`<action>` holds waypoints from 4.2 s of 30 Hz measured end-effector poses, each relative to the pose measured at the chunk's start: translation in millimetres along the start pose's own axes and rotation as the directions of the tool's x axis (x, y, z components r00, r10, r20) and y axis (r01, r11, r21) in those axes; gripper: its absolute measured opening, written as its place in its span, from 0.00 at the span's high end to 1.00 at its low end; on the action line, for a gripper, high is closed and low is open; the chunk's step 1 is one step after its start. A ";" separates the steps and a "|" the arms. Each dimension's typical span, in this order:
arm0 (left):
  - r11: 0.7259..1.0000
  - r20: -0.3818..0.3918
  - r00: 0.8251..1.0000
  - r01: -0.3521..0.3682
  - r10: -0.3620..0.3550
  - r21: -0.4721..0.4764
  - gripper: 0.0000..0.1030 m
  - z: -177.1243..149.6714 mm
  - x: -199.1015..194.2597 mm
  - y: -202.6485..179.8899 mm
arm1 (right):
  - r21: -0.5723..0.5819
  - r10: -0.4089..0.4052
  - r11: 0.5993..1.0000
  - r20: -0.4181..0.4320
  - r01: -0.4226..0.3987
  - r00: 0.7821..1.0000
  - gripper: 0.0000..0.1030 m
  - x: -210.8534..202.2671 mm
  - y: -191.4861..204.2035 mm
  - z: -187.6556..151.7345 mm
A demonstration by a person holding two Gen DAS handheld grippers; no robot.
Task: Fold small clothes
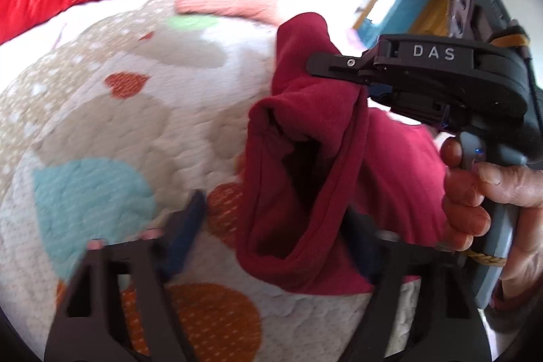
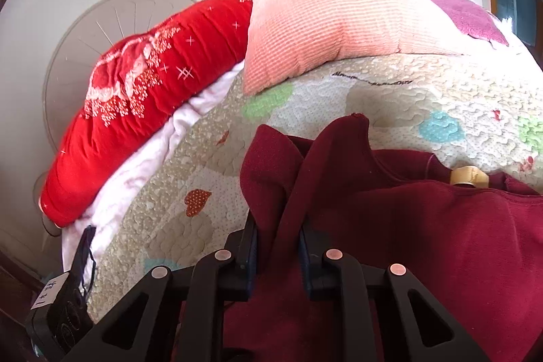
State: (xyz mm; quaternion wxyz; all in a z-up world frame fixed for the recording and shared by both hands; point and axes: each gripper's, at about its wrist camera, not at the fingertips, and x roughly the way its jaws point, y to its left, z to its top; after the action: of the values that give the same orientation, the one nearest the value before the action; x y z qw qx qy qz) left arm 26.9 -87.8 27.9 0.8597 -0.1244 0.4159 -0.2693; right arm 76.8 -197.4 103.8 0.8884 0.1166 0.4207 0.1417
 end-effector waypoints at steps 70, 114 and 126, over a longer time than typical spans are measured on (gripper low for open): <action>0.920 -0.130 0.989 -0.020 0.077 0.392 0.48 -44.3 22.6 -173.5 | 0.411 0.069 0.906 0.099 -0.104 0.993 0.33 -159.0 -184.6 -132.9; 0.965 -0.106 0.985 -0.107 0.135 0.238 0.33 13.8 88.9 -175.1 | 0.155 -0.298 0.947 0.099 0.281 0.949 0.69 -161.9 -188.8 -107.5; 0.963 -0.112 0.982 -0.124 0.155 0.240 0.33 7.5 77.6 -178.9 | 0.177 -0.311 0.939 0.063 0.296 0.948 0.60 -169.2 -176.5 -138.0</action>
State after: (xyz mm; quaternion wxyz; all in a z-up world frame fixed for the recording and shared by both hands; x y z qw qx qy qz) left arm 8.0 -279.2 60.6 0.8563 0.0244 0.4442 -0.2623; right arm -106.3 -409.1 81.7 0.9049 0.1300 0.4035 -0.0378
